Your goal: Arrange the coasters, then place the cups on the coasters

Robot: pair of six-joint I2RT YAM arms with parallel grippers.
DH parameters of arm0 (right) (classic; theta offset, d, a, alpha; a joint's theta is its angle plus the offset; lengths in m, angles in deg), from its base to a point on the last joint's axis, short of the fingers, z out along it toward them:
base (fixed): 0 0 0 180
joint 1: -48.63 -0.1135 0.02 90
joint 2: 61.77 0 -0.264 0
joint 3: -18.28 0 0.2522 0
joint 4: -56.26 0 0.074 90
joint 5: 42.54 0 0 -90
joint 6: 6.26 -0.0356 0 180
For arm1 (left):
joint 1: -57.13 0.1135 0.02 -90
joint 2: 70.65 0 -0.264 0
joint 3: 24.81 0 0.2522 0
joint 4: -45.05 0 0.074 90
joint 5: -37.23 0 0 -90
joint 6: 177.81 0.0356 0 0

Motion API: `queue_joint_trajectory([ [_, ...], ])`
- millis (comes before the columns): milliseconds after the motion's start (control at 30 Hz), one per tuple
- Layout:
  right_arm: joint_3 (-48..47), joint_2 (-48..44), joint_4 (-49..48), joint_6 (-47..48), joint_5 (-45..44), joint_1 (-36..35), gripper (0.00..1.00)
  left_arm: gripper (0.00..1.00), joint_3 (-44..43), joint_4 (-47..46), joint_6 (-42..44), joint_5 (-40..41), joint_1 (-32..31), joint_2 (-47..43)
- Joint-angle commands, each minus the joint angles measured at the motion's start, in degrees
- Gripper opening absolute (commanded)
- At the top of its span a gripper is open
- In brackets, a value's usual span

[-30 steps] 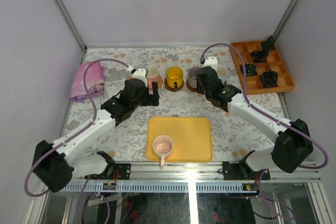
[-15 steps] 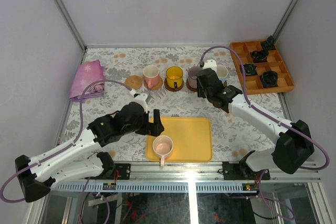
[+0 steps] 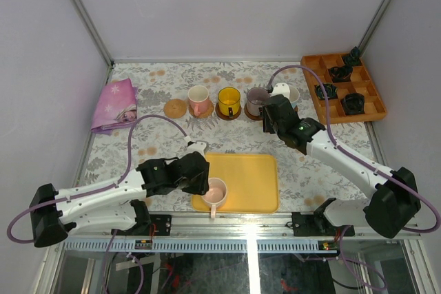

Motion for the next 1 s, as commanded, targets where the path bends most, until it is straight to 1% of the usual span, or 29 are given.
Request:
queue_joint_trajectory([
  [0,0.18,-1.59,-1.47,-1.34,0.77,0.36,0.44,0.36,-1.23,-0.42,1.02,4.69,-0.40,1.27],
  [100,-0.22,-1.08,-1.22,-1.37,1.12,0.36,0.44,0.34,-2.02,-0.55,1.85,5.99,-0.47,3.01],
  [167,-0.37,-0.73,-1.12,-1.41,1.35,0.36,0.44,0.25,-1.93,-0.83,2.41,7.11,-0.43,3.24],
  [267,-0.66,-0.28,-1.11,-1.40,1.72,0.36,0.44,0.08,-1.75,-1.57,4.08,10.24,-0.46,2.90],
  [333,-1.01,0.08,-1.12,-1.26,1.92,0.36,0.44,0.00,-2.45,-2.37,6.35,12.90,-0.41,2.82],
  [467,-1.37,0.40,-1.27,-1.17,1.92,0.36,0.44,0.00,-5.70,-4.15,13.00,18.58,-0.31,4.36],
  [600,-0.81,0.15,-1.76,-1.45,1.56,0.36,0.44,0.00,-6.52,-9.64,22.46,20.26,0.19,5.83],
  [700,-0.68,0.06,-1.89,-1.60,1.28,0.36,0.44,0.00,-6.20,-15.13,29.47,15.63,2.91,7.04],
  [867,-0.40,-0.25,-2.12,-1.81,0.46,0.35,0.44,0.00,-6.59,-18.27,34.92,7.26,8.00,10.41],
  [967,0.03,-0.47,-2.73,-2.07,0.13,0.38,0.44,0.00,-5.81,-21.14,40.19,3.62,9.66,12.33],
])
